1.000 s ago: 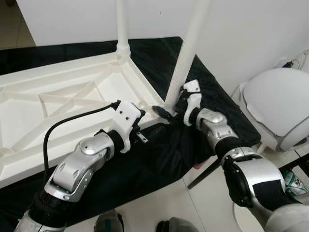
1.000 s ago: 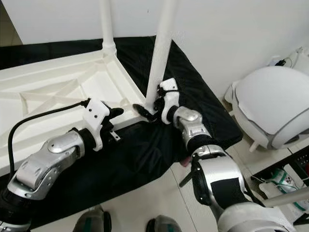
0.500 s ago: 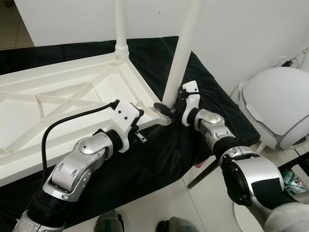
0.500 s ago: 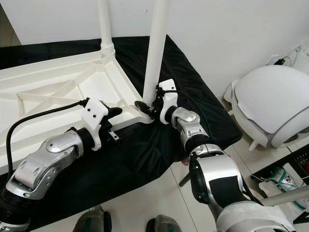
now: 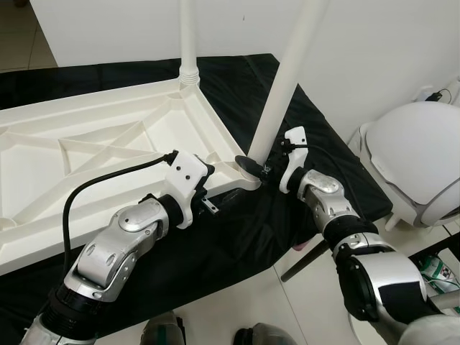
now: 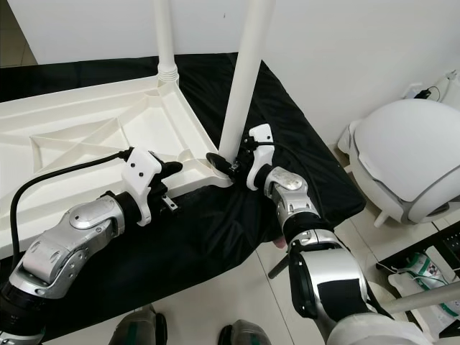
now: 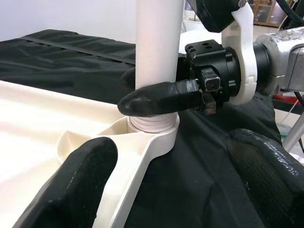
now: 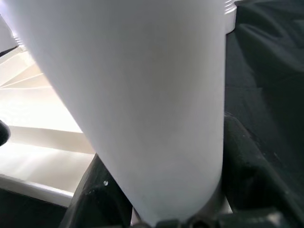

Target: Building children table

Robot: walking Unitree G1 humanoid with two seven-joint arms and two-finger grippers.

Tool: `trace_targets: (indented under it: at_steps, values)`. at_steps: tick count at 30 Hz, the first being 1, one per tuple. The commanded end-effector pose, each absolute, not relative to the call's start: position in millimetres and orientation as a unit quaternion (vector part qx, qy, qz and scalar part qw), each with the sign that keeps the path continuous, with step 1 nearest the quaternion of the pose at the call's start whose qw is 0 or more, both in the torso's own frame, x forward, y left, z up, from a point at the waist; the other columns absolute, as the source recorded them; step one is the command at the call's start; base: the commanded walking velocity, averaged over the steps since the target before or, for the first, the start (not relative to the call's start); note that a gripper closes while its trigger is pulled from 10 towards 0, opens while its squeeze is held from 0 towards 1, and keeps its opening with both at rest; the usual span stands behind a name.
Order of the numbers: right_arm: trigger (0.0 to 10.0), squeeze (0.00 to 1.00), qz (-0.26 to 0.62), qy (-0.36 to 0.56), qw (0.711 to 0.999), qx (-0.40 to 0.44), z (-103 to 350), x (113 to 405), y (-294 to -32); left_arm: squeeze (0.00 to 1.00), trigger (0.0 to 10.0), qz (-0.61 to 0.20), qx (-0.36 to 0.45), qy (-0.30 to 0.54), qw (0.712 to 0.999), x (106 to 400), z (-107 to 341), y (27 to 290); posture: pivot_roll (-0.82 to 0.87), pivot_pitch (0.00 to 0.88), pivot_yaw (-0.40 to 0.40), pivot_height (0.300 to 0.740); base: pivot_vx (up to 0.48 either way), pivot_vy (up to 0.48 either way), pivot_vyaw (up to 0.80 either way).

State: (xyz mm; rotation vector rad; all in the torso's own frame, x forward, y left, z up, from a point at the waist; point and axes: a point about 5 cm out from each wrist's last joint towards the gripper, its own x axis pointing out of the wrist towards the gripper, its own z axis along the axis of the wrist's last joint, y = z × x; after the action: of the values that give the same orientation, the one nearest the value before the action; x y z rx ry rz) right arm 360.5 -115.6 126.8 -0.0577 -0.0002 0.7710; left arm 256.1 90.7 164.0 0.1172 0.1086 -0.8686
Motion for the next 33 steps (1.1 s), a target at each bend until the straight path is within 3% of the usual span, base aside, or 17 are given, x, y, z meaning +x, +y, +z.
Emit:
trace_targets:
  at_steps: [1, 3, 7, 9, 17, 18, 19, 25, 28, 29, 33]
  values:
    - [10.0, 0.0, 0.32, -0.005, 0.947, -0.006, 127, 359, -110, 0.0, 10.0, -0.457, 0.054, 0.055, 0.886, 250, 165, 85, 0.02, 0.0, -0.061, 0.74, 0.0, 0.0, 0.0]
    - [10.0, 0.0, 0.248, -0.003, 0.968, 0.032, 125, 356, -100, 0.0, 10.0, -0.46, 0.053, 0.056, 0.885, 250, 164, 84, 0.01, 0.001, -0.058, 0.74, 0.0, 0.0, 0.0]
    - [10.0, 0.0, 0.179, 0.007, 0.982, 0.067, 122, 354, -94, 0.0, 10.0, -0.462, 0.051, 0.057, 0.884, 250, 164, 83, 0.01, 0.001, -0.057, 0.74, 0.0, 0.0, 0.0]
    - [10.0, 0.0, 0.125, 0.013, 0.99, 0.07, 119, 348, -79, 0.0, 10.0, -0.463, 0.05, 0.057, 0.883, 250, 164, 82, 0.0, 0.004, -0.054, 0.74, 0.0, 0.0, 0.0]
    - [10.0, 0.0, 0.142, 0.02, 0.987, 0.07, 121, 341, -56, 0.0, 10.0, -0.465, 0.049, 0.055, 0.882, 251, 165, 80, 0.01, 0.004, -0.063, 0.74, 0.0, 0.0, 0.0]
    - [10.0, 0.81, 0.141, 0.022, 0.987, 0.073, 122, 340, -60, 0.0, 10.0, -0.465, 0.049, 0.055, 0.883, 251, 164, 80, 0.01, 0.004, -0.065, 0.74, 0.0, 0.0, 0.0]
    - [10.0, 1.0, 0.14, 0.022, 0.987, 0.076, 123, 339, -62, 0.0, 10.0, -0.463, 0.049, 0.054, 0.884, 251, 164, 80, 0.01, 0.004, -0.066, 0.74, 0.0, 0.0, 0.0]
    - [10.0, 1.0, 0.148, 0.011, 0.986, 0.075, 129, 335, -67, 0.0, 10.0, -0.458, 0.047, 0.053, 0.886, 251, 165, 81, 0.01, 0.003, -0.07, 0.74, 0.0, 0.0, 0.0]
    - [10.0, 1.0, 0.194, 0.006, 0.979, 0.069, 134, 341, -80, 0.0, 10.0, -0.457, 0.047, 0.053, 0.886, 251, 164, 82, 0.01, 0.003, -0.066, 0.74, 0.0, 0.0, 0.0]
    - [10.0, 0.0, 0.22, 0.0, 0.973, 0.064, 138, 346, -88, 0.0, 10.0, -0.458, 0.047, 0.053, 0.886, 251, 165, 82, 0.0, 0.003, -0.065, 0.74, 0.0, 0.0, 0.0]
    - [10.0, 0.0, 0.248, -0.004, 0.967, 0.058, 143, 353, -100, 0.0, 10.0, -0.46, 0.048, 0.053, 0.885, 252, 165, 81, 0.0, 0.001, -0.063, 0.74, 0.0, 0.0, 0.0]
